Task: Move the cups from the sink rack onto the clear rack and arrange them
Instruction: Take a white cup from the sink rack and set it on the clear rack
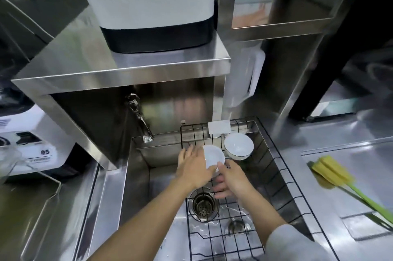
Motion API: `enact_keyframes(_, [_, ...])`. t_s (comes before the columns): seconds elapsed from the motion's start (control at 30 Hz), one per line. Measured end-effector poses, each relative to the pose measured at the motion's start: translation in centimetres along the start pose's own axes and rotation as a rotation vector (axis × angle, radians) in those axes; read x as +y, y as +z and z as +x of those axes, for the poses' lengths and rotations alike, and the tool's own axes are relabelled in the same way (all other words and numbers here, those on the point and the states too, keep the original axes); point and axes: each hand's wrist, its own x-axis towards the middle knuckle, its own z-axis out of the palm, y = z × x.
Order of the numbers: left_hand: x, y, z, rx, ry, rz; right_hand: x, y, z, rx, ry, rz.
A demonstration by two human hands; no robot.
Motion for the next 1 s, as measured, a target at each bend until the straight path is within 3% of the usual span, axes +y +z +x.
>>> enact_keyframes(0.2, [0.2,-0.3,0.2,0.029,-0.103,0.020,0.2,1.0,0.1,-0.079,0.087,0.162])
enact_keyframes(0.37, [0.7,-0.9,0.1,0.090,-0.209,-0.145,0.8,1.1,-0.1,-0.142,0.124,0.485])
enact_keyframes(0.57, [1.2,-1.3,-0.7,0.108,-0.225,-0.214,0.7,0.9,-0.6,-0.108,0.170,0.662])
enact_keyframes(0.73, [1.7,-2.1,-1.6,0.184,-0.111,-0.308,-0.1,0.9,-2.1,-0.045,0.025,0.829])
enact_keyframes(0.87, [0.9,-3.5,-3.3,0.349,-0.149,-0.667,-0.8,1.3,-3.3,0.007,-0.132,0.724])
enact_keyframes(1.0, [-0.4,-5.8,-4.9,0.458,-0.238,-0.835,-2.5,3.5,-4.9,-0.024,-0.281,0.616])
